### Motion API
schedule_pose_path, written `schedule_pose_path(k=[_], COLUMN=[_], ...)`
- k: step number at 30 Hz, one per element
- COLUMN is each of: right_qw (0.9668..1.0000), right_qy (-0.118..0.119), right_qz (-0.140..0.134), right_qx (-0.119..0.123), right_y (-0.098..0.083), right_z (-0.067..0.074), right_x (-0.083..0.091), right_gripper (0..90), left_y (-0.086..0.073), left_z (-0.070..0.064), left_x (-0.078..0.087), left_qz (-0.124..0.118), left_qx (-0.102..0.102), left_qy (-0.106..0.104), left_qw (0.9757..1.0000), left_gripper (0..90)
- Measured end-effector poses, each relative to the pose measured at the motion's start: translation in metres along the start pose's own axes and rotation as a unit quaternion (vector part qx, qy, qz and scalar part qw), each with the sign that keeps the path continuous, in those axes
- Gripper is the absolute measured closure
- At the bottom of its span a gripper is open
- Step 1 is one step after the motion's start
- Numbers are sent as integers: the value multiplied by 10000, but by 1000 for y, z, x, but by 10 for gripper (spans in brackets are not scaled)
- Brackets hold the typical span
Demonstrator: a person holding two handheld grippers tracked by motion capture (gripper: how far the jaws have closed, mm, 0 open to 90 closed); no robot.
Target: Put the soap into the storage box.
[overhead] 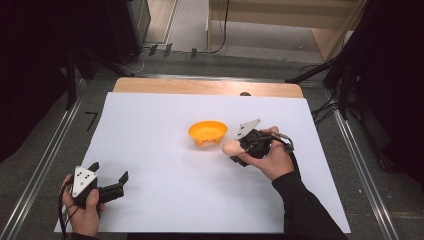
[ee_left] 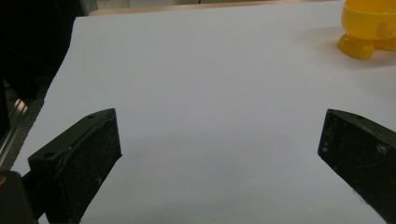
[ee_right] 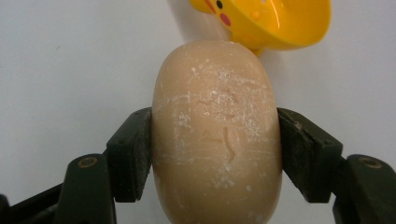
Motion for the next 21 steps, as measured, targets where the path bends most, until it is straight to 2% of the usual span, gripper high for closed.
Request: schedule_pose_path(k=[4,7,10,16,21], right_qw=[9999,9994,9992,9978,9969], right_qy=[-23,-47,8,81,141], right_qz=[-46,-48,-123,-51,-62], right_qx=[149,349,391,661,774], right_y=[7,13,19,32,45], right_z=[-5,-9,-13,-21,-27], right_x=[2,3,4,-2,-5], right_gripper=[329,329,329,328,329], left_y=[0,0,0,0,0], left_z=[0,0,0,0,0], left_x=[0,0,0,0,0], left_qz=[0,2,6,5,4], left_qx=[-6,-5,-1,4,3], left_qy=[-1,-3,-5,-9,-13], left_qw=[10000,10000,10000,10000,10000], left_gripper=[0,0,0,0,0])
Point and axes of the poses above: each handheld gripper's, and its own axes: x roughly backward along the jaws, y roughly out of its top, z roughly to its left, the point moved 1 cm from there along -x, roughly forward along the jaws, and after that the axes turned 12 degrees about x, right-handed, at the moved point
